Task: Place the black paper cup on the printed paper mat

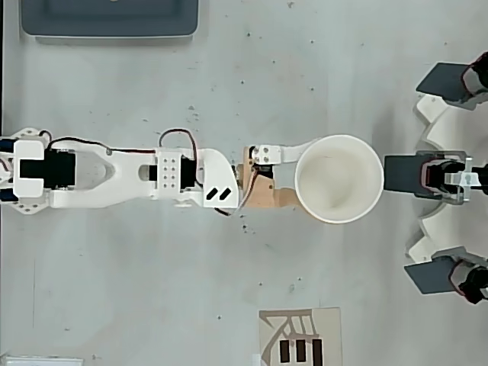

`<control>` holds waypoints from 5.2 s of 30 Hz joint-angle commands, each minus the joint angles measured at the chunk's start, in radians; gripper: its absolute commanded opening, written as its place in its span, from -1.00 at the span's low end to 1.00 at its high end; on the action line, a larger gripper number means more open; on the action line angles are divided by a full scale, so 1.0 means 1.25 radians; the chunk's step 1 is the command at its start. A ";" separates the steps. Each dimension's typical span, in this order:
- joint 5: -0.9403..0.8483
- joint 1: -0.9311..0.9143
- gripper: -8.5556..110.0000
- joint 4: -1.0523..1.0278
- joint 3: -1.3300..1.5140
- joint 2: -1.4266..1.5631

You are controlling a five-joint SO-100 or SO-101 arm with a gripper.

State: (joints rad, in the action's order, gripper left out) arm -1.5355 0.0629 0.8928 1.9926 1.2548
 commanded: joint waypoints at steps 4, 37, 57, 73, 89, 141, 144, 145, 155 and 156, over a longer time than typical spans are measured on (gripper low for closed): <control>-0.058 -0.015 -0.72 0.011 -0.016 0.026; -0.006 -0.015 -0.71 0.022 0.200 0.276; 0.015 -0.018 -0.69 0.209 0.620 0.506; 0.025 -0.096 -0.69 0.281 0.843 0.643; 0.043 -0.211 -0.64 0.274 0.817 0.592; 0.088 -0.492 -0.66 0.001 -0.536 -0.393; 0.087 -0.496 -0.66 -0.017 -0.607 -0.445; 0.086 -0.497 -0.66 -0.023 -0.626 -0.461; 0.083 -0.497 -0.67 -0.028 -0.692 -0.551; 0.086 -0.497 -0.67 -0.025 -0.692 -0.557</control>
State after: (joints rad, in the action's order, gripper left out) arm -1.4281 -0.5476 0.8452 1.1689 0.5476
